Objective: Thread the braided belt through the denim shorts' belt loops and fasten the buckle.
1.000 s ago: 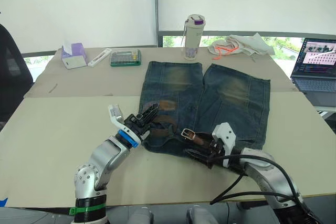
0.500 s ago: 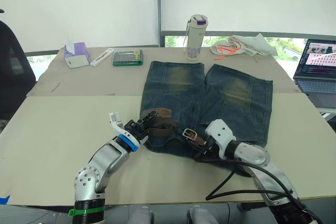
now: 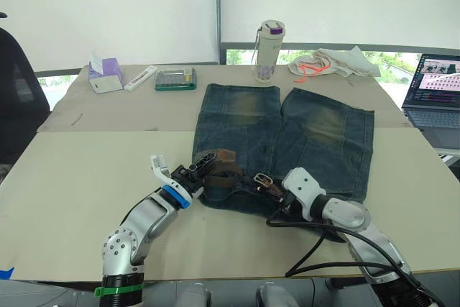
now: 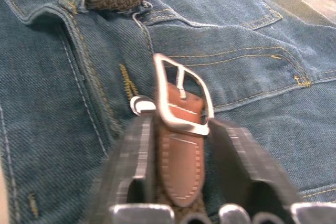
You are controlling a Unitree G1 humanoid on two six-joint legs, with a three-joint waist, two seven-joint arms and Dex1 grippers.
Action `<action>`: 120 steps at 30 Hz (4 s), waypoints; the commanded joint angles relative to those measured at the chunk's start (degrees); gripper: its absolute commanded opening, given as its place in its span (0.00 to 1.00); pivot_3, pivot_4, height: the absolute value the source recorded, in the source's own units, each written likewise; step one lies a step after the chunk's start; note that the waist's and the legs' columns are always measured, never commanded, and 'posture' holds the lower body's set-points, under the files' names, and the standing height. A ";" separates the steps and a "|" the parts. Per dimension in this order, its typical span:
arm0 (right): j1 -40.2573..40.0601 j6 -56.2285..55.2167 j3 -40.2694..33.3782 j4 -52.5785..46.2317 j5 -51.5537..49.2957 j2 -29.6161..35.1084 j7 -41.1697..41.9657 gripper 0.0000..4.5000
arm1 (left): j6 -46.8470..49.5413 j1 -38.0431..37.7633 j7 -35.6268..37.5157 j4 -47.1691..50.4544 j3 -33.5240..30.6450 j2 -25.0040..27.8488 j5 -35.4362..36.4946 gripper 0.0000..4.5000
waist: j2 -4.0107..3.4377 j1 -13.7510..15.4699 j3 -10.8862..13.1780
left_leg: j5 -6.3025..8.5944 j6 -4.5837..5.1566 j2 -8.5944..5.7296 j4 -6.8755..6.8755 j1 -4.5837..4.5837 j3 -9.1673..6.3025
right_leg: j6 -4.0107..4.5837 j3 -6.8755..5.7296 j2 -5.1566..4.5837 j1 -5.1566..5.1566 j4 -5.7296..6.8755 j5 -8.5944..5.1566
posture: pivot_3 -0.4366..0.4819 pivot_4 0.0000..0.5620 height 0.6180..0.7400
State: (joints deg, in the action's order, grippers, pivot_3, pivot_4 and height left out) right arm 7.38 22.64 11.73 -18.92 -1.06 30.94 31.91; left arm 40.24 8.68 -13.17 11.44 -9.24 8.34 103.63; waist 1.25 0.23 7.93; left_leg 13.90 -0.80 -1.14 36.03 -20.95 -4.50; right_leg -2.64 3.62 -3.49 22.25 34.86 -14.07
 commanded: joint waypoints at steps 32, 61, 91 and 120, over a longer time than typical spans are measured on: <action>-2.76 13.03 -3.65 -9.32 4.67 -9.57 -11.71 0.00 | 3.30 11.02 -1.46 -6.85 1.83 -5.13 -8.67 0.00 | -0.01 -0.08 -0.04 | -0.02 -0.02 -0.03 0.01 -0.02 0.10 | 0.02 -0.03 0.03 0.02 0.06 0.02 | 0.48 0.27 1.00; -0.30 28.03 -4.66 -13.51 4.97 -14.21 -20.04 0.00 | 5.37 9.67 0.71 -7.53 0.73 -7.19 -12.72 0.00 | 0.02 -0.05 -0.06 | -0.02 -0.03 -0.04 0.02 -0.02 0.07 | -0.04 -0.08 0.01 0.01 0.05 -0.02 | 0.48 0.27 1.00; -2.16 -32.78 -6.95 6.53 8.37 -22.05 -27.03 0.00 | -3.39 18.11 -11.30 -13.17 -0.61 -22.34 3.49 0.00 | 0.00 -0.89 -0.05 | -0.03 -0.03 -0.04 0.02 -0.06 0.13 | 0.01 -0.05 0.04 0.03 0.04 0.02 | 0.48 0.27 1.00; -1.04 -35.63 -5.25 9.61 9.55 -23.01 -26.06 0.00 | -2.59 17.24 -6.40 -15.51 0.19 -22.94 9.00 0.00 | 0.00 -0.89 -0.05 | -0.04 -0.03 -0.05 0.02 -0.06 0.12 | 0.02 -0.05 0.04 0.03 0.04 0.02 | 0.48 0.27 1.00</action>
State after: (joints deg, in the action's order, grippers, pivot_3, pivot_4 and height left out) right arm 5.42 -10.08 6.01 -7.79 8.80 7.90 5.29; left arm 37.61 26.09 -19.53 -6.60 -9.92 -10.09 110.66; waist 1.25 -0.66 7.89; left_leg 13.86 -0.83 -1.18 36.05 -21.01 -4.38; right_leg -2.62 3.57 -3.45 22.28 34.90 -14.05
